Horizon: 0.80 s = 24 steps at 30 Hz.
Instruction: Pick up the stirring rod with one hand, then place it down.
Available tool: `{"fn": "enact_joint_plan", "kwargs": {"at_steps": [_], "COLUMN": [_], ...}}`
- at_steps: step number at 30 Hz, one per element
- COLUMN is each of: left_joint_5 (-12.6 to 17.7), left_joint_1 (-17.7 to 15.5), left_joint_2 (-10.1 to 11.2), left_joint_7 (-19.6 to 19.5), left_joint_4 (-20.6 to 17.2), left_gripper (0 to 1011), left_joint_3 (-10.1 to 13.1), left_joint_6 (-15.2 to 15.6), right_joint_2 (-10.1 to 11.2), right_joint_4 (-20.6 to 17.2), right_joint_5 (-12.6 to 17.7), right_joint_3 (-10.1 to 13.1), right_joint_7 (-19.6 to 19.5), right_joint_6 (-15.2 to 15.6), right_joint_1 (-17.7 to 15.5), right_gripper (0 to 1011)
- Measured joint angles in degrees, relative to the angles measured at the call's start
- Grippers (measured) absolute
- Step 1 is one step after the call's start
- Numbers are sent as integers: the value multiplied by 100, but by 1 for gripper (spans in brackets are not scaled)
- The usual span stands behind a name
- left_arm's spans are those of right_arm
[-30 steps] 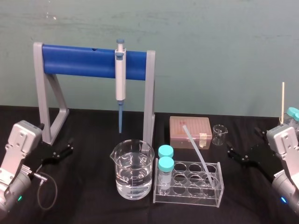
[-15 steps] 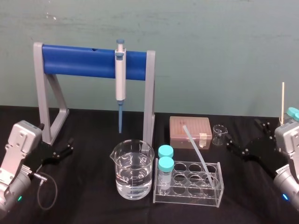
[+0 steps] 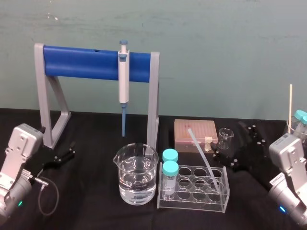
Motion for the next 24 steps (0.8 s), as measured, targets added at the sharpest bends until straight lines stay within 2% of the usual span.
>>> {"fn": "enact_joint_plan", "kwargs": {"at_steps": [11,24], "left_joint_5": [0,0], "left_joint_1": [0,0], "left_joint_2": [0,0], "left_joint_7": [0,0], "left_joint_4": [0,0], "left_gripper": [1000,1000], "left_joint_3": [0,0], "left_joint_6": [0,0], "right_joint_2": [-63,-355], "right_joint_4": [-102,157], "right_joint_5": [-96,299], "right_joint_3": [-112,-45], "right_joint_7": [465,1057], "right_joint_6": [-93,143], "right_joint_1": [4,216], "right_gripper": [1000,1000]}}
